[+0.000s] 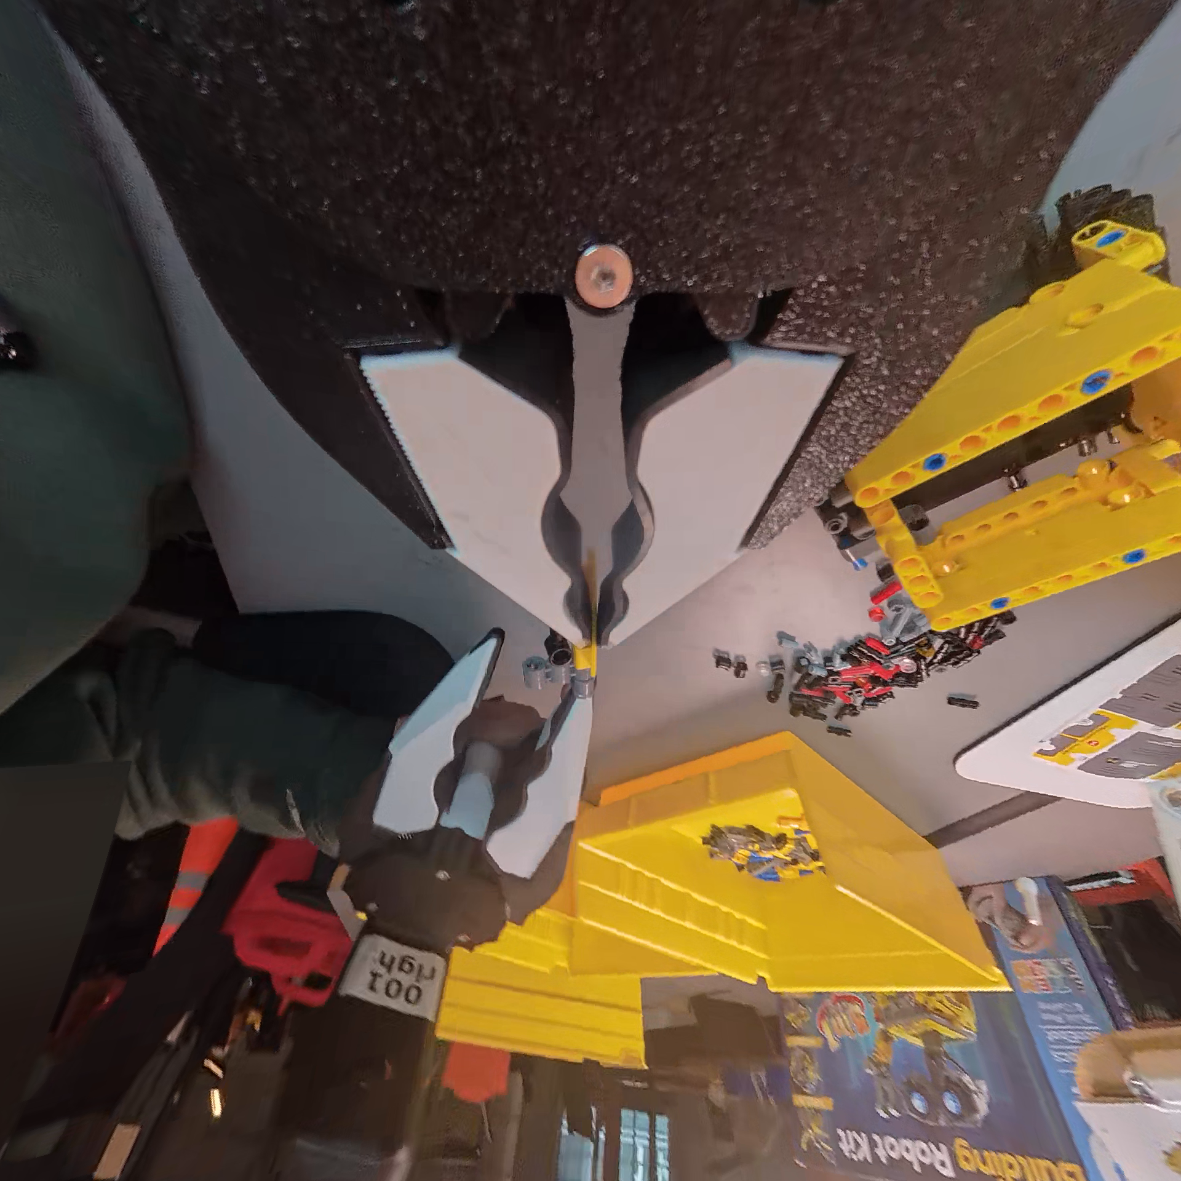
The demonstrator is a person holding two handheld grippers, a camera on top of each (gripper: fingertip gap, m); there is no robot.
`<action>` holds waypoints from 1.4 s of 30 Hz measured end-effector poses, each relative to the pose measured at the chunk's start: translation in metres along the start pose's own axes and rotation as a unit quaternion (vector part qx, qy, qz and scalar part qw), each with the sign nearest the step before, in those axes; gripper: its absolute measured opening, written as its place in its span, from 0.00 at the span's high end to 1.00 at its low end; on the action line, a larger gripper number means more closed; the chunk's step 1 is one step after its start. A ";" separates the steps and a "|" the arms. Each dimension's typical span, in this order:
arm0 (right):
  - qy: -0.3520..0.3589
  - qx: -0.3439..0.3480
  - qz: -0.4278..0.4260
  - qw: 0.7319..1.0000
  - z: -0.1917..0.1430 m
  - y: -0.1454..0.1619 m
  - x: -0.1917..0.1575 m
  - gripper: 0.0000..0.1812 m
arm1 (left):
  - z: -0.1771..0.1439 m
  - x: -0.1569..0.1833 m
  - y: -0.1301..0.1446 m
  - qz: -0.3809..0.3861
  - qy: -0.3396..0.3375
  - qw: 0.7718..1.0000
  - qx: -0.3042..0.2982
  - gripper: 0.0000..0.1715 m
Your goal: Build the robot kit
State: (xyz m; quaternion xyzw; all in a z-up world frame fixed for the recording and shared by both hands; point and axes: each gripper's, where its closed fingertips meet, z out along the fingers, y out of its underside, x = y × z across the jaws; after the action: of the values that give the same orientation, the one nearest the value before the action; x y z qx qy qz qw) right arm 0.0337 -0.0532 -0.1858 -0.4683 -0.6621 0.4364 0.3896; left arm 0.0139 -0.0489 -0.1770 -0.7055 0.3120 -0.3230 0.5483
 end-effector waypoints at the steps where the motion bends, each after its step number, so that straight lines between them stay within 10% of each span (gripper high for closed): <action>1: 0.031 0.003 -0.021 0.999 0.002 -0.003 0.005 0.83 | -0.001 -0.004 -0.004 -0.020 -0.004 1.000 0.017 1.00; 7: 0.216 0.021 -0.134 0.967 0.011 -0.028 0.031 0.83 | -0.008 -0.020 -0.024 -0.199 0.021 0.973 0.119 1.00; 15: 0.275 0.025 -0.158 0.948 0.011 -0.037 0.038 0.84 | -0.005 -0.019 -0.022 -0.310 0.064 0.938 0.143 1.00; 25: 0.202 0.044 -0.110 0.972 0.012 -0.031 0.031 0.86 | -0.001 -0.010 -0.016 -0.422 0.152 0.884 0.131 1.00; 42: 0.127 0.111 -0.086 0.982 0.002 -0.050 0.007 0.88 | -0.008 0.018 -0.029 -0.415 0.239 0.869 0.125 1.00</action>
State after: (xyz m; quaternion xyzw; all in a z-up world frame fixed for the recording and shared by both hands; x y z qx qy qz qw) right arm 0.0157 -0.0557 -0.1387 -0.4151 -0.5922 0.4089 0.5566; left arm 0.0206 -0.0623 -0.1451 -0.5969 0.0688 -0.7159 0.3557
